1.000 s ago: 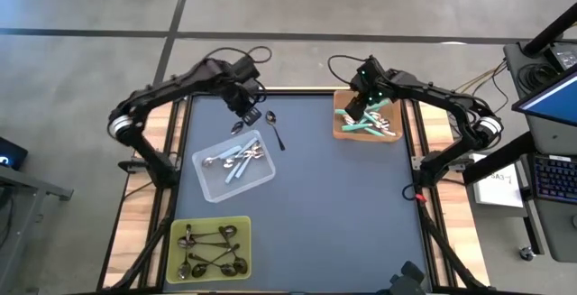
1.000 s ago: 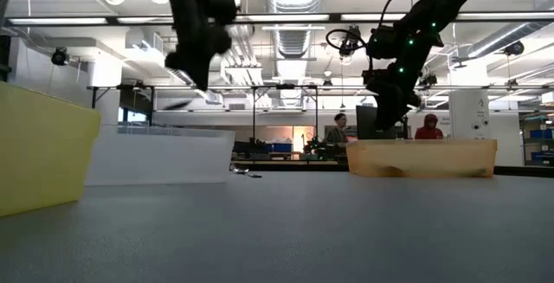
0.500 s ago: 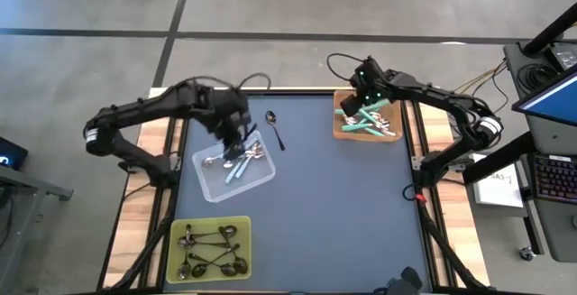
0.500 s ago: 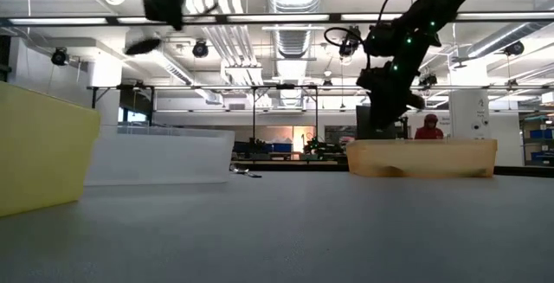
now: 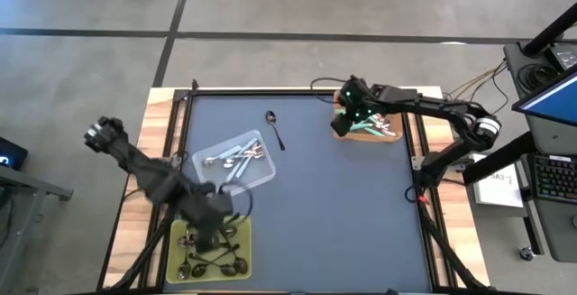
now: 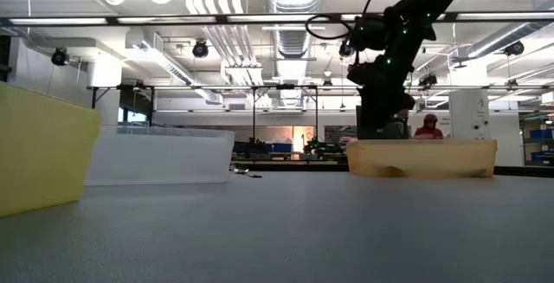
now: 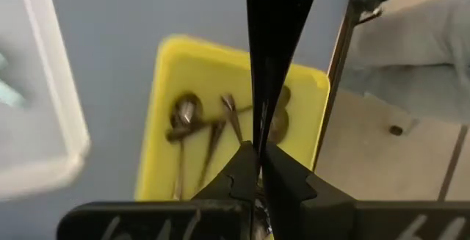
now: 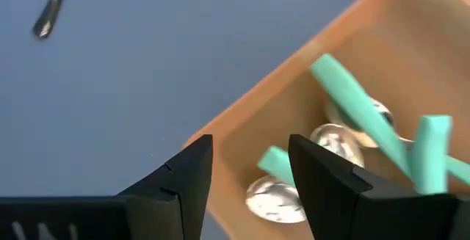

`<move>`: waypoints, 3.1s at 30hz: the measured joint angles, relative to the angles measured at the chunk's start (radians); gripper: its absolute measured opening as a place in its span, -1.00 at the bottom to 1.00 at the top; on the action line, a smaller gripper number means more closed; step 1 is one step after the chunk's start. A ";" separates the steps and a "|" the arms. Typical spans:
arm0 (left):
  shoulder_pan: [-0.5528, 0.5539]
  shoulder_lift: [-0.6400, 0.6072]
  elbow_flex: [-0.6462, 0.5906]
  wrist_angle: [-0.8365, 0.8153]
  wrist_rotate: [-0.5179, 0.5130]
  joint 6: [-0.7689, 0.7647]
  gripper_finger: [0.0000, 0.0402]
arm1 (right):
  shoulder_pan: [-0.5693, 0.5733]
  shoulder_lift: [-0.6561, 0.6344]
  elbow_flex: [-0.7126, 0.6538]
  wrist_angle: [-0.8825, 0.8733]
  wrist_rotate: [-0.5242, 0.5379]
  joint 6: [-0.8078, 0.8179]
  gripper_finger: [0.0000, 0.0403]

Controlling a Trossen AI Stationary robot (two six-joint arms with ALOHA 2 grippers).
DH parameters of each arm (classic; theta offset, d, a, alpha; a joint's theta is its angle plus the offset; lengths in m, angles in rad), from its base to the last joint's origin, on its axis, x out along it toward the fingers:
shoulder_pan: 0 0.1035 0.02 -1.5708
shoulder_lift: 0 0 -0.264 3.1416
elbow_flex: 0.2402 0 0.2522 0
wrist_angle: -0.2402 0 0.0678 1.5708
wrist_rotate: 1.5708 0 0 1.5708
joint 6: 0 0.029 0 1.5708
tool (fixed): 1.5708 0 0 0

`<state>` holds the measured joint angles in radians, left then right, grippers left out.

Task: Sort silverware by color (type)
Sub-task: Put the black spoon into the yellow bin

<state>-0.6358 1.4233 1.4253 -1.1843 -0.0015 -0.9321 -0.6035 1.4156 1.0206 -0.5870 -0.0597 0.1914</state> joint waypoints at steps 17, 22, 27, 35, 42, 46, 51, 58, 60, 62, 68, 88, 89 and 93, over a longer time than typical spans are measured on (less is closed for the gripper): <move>-0.131 0.280 0.045 -0.015 0.123 -0.292 -0.77 | 0.069 -0.001 0.000 0.001 0.009 0.000 -0.20; -0.106 0.309 0.084 -0.044 0.101 -0.275 -0.63 | 0.072 -0.001 0.000 0.023 0.000 0.065 -0.26; -0.081 0.321 0.135 -0.167 -0.035 -0.235 -0.52 | 0.118 -0.001 0.000 0.183 -0.068 0.195 -0.32; -0.068 0.316 0.182 -0.389 -0.301 -0.325 -0.51 | 0.282 0.062 0.000 0.508 -0.075 0.336 -0.43; -0.026 0.304 0.163 -0.387 -0.529 -0.322 -0.51 | 0.329 0.069 0.072 0.448 -0.071 0.320 -0.39; 0.035 0.291 0.106 -0.386 -0.606 -0.309 -0.51 | 0.326 0.049 0.141 0.286 -0.047 0.259 -0.37; 0.157 0.277 -0.006 -0.304 -0.591 -0.254 -0.51 | 0.326 0.041 0.225 0.064 0.053 0.177 -0.37; 0.354 0.272 -0.116 0.075 -0.436 0.003 -0.51 | 0.326 0.038 0.288 -0.100 0.132 0.104 -0.36; 0.403 0.272 -0.121 0.100 -0.443 -0.013 -0.51 | 0.326 0.037 0.290 -0.125 0.141 0.096 -0.35; 0.449 0.272 -0.119 0.095 -0.460 -0.039 -0.51 | 0.326 0.036 0.290 -0.130 0.141 0.078 -0.34; 0.591 0.275 -0.164 0.158 -0.329 -0.023 -0.51 | 0.322 0.035 0.290 -0.175 0.141 0.032 -0.36; 0.460 0.230 -0.404 0.029 -0.061 -0.151 -0.51 | 0.321 0.035 0.288 -0.251 0.168 0.008 -0.38; 0.444 0.216 -0.424 0.021 -0.050 -0.176 -0.51 | 0.321 0.035 0.288 -0.251 0.168 0.008 -0.39; 0.381 0.140 -0.506 0.018 -0.004 -0.305 -0.51 | 0.321 0.035 0.288 -0.250 0.168 0.018 -0.39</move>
<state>-0.2548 1.5632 0.9194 -1.1661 -0.0058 -1.2374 -0.2821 1.4506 1.3087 -0.8371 0.1084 0.2096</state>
